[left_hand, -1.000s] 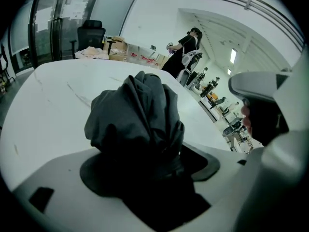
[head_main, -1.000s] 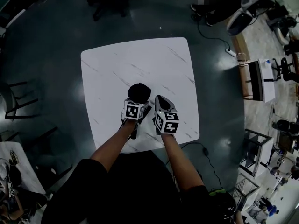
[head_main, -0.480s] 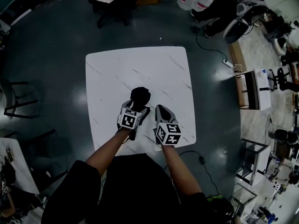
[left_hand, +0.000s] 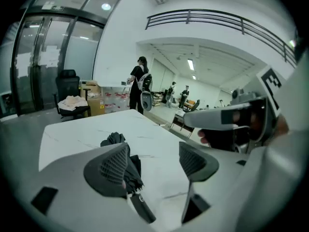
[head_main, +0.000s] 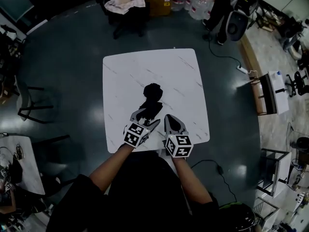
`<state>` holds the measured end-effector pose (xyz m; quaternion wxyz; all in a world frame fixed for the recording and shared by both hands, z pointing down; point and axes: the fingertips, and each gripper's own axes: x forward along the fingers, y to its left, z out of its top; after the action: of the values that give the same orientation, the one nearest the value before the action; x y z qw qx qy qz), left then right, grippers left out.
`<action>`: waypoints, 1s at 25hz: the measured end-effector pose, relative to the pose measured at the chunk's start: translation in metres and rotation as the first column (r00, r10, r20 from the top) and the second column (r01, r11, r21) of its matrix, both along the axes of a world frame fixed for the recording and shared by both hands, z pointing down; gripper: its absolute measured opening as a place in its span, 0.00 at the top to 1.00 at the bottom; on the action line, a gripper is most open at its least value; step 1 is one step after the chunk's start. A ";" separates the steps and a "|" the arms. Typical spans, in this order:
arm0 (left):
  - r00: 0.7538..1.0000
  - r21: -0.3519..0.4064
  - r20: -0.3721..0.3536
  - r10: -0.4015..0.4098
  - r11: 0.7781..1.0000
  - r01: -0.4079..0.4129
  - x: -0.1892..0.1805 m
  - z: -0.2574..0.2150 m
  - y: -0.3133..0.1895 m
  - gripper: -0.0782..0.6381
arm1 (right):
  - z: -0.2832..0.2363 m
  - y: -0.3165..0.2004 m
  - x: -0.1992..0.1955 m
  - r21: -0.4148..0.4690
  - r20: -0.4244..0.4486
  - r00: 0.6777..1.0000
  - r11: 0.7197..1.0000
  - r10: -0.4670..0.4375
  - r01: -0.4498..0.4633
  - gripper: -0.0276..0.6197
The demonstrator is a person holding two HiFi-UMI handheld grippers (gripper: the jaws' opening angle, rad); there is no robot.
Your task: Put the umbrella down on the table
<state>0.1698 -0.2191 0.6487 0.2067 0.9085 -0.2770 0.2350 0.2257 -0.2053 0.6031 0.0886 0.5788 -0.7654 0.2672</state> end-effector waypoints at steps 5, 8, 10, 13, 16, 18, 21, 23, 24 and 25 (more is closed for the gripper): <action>0.989 0.018 -0.114 -0.090 0.996 0.092 -0.018 -0.045 0.056 0.69 | -0.021 0.042 -0.008 0.036 0.026 1.000 0.999 -0.011 0.010 0.93; 0.989 0.205 -0.124 -0.080 0.973 0.104 -0.032 -0.085 0.078 0.82 | -0.044 0.065 -0.019 0.076 0.040 0.999 0.997 -0.015 0.012 0.93; 0.987 0.268 -0.149 -0.061 0.958 0.100 -0.037 -0.109 0.093 0.85 | -0.055 0.083 -0.026 0.104 0.023 0.999 0.994 -0.025 0.022 0.93; 0.970 0.217 -0.234 -0.072 0.968 0.124 -0.045 -0.131 0.114 0.87 | -0.065 0.107 -0.033 0.126 -0.004 1.000 0.992 -0.016 0.017 0.93; 0.959 0.220 -0.269 -0.082 0.965 0.145 -0.066 -0.148 0.133 0.87 | -0.086 0.129 -0.051 0.163 0.010 1.000 0.986 0.022 -0.023 0.93; 0.954 0.235 -0.289 -0.075 0.961 0.146 -0.086 -0.159 0.147 0.87 | -0.104 0.143 -0.073 0.202 0.000 0.999 0.979 0.041 -0.040 0.93; 0.943 0.237 -0.321 -0.082 0.957 0.164 -0.123 -0.169 0.167 0.87 | -0.120 0.165 -0.116 0.251 -0.055 0.997 0.967 0.050 -0.035 0.93; 0.939 0.243 -0.331 -0.093 0.953 0.181 -0.149 -0.172 0.182 0.87 | -0.120 0.180 -0.145 0.258 -0.076 0.996 0.966 0.054 -0.033 0.93; 0.936 0.246 -0.336 -0.100 0.951 0.190 -0.161 -0.173 0.190 0.87 | -0.120 0.188 -0.158 0.258 -0.074 0.996 0.966 0.056 -0.035 0.93; 0.934 0.251 -0.342 -0.106 0.947 0.200 -0.172 -0.176 0.198 0.87 | -0.121 0.196 -0.171 0.259 -0.074 0.996 0.965 0.059 -0.038 0.93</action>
<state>-0.0020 -0.0212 0.4727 0.1359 0.9301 -0.3403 0.0237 0.0552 -0.0092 0.4820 0.0369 0.6144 -0.7749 0.1440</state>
